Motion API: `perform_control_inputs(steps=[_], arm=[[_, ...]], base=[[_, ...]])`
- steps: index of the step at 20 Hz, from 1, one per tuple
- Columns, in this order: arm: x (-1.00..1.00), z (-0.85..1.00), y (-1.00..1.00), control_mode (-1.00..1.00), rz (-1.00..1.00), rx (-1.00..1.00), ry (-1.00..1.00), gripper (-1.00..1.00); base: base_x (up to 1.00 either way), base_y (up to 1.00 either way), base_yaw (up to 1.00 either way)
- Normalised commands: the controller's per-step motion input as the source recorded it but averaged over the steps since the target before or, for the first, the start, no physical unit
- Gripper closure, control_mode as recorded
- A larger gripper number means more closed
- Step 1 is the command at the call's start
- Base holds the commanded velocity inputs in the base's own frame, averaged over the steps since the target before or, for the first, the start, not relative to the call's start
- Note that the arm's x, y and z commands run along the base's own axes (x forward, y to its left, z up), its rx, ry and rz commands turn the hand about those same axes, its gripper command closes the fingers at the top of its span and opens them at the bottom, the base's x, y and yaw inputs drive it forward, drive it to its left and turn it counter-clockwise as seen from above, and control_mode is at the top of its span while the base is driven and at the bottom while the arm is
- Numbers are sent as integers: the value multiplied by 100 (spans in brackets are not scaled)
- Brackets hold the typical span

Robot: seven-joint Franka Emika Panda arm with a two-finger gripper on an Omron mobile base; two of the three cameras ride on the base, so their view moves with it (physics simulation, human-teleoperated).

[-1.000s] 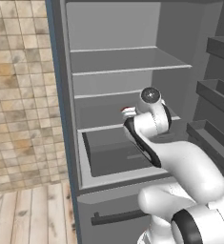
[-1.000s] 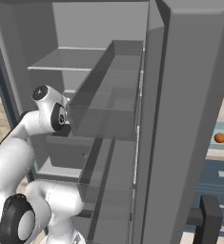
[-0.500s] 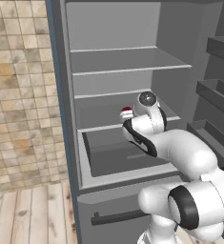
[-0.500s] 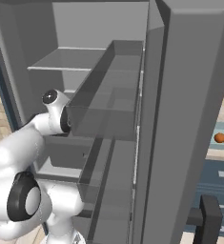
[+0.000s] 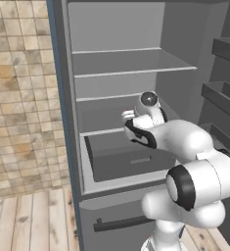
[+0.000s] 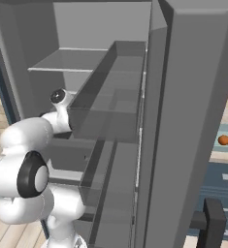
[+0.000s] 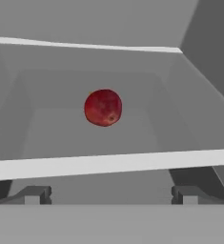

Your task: Pick the tangerine and pear from the fridge and place them inside the tupperware on the counter.

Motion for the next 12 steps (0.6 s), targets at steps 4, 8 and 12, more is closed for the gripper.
perform_control_inputs(steps=[4, 8, 12], arm=[[31, -6, 0, -100, 0, 0, 0, -100], [27, -16, 0, -100, 0, 0, 0, -100], [26, -19, 0, -100, 0, 0, 2, -100]], base=[[0, 0, 0], [0, 0, 0], [0, 0, 0]])
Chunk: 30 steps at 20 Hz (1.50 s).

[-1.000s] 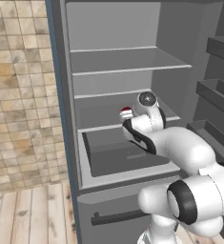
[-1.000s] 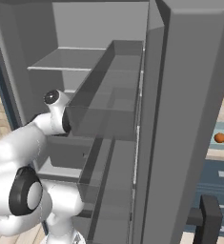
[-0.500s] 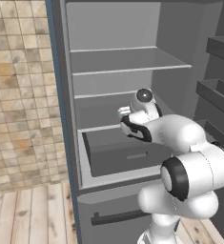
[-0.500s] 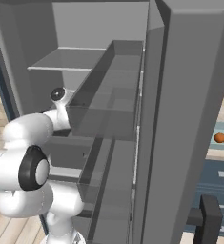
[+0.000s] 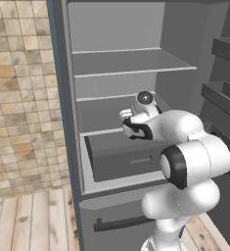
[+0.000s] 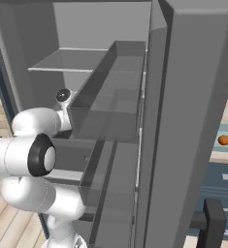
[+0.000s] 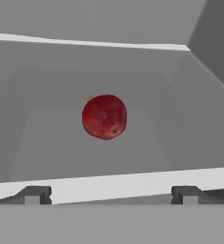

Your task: Pick the tangerine and pear from the fridge and place them inside the tupperware on the counter.

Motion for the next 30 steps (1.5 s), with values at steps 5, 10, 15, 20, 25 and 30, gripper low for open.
perform_control_inputs(steps=[5, 10, 15, 20, 25, 30], arm=[[31, -18, 0, -100, 0, 0, 3, -100], [37, -16, 0, -100, 0, 0, 2, -100], [36, -16, 0, -100, 0, 0, 1, -100], [34, -20, 0, -100, 0, 0, 2, -100], [35, -22, 0, -100, 0, 0, 0, -100], [41, -12, 0, -100, 0, 0, 0, -100]], base=[[0, 0, 0], [0, 0, 0], [0, 0, 0], [0, 0, 0], [0, 0, 0], [0, 0, 0]])
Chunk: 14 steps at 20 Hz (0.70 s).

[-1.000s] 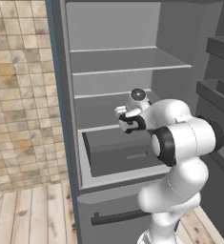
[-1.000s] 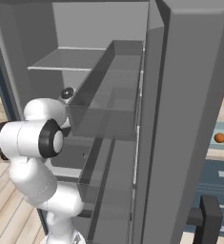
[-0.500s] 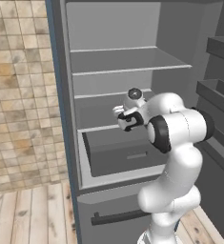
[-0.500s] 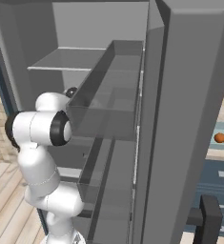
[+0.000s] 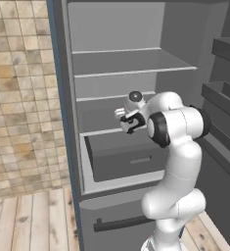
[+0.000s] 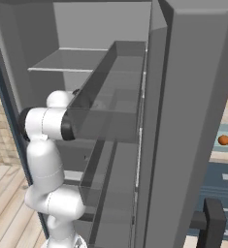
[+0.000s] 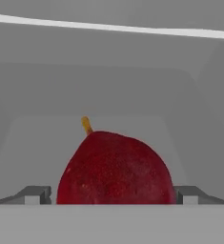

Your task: Pick the tangerine and pear from the fridge and place them inside the tupperware on the counter.

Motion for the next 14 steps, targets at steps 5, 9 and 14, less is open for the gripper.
perform_control_inputs(steps=[5, 9, 14], arm=[[27, -20, 0, -100, 0, 0, 3, -100], [11, -30, 0, -100, 0, 0, 8, -100], [12, -30, 0, -100, 0, 0, 10, 100]], base=[[0, 0, 0], [0, 0, 0], [0, 0, 0]])
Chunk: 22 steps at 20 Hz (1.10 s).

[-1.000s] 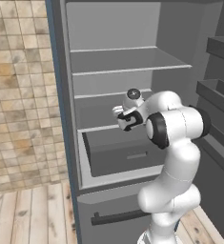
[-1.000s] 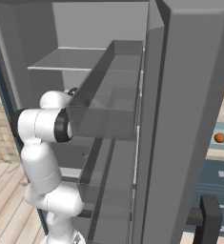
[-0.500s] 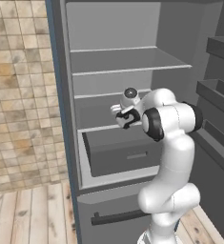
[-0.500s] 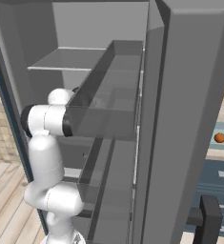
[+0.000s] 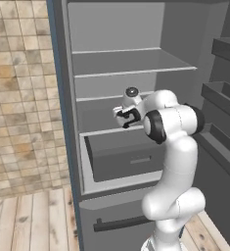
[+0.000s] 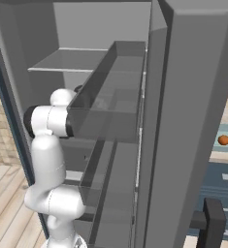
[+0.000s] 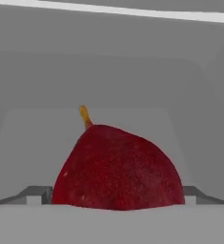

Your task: Pick the tangerine and pear from the fridge and place them inside the tupperware on the counter.

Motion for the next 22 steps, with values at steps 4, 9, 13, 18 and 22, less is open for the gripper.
perform_control_inputs(steps=[4, 9, 13, 18, 22], arm=[[5, -41, 0, -100, 0, 0, 14, 100], [-49, -72, 0, -100, 1, 0, 7, 100], [-100, -58, 9, -100, 3, 0, 0, 100], [-100, -54, 17, -100, 3, 0, -1, 100], [-100, -1, 11, -100, 1, 0, 0, 100]], base=[[0, 0, 0], [0, 0, 0], [0, 0, 0], [0, 0, 0], [0, 0, 0]])
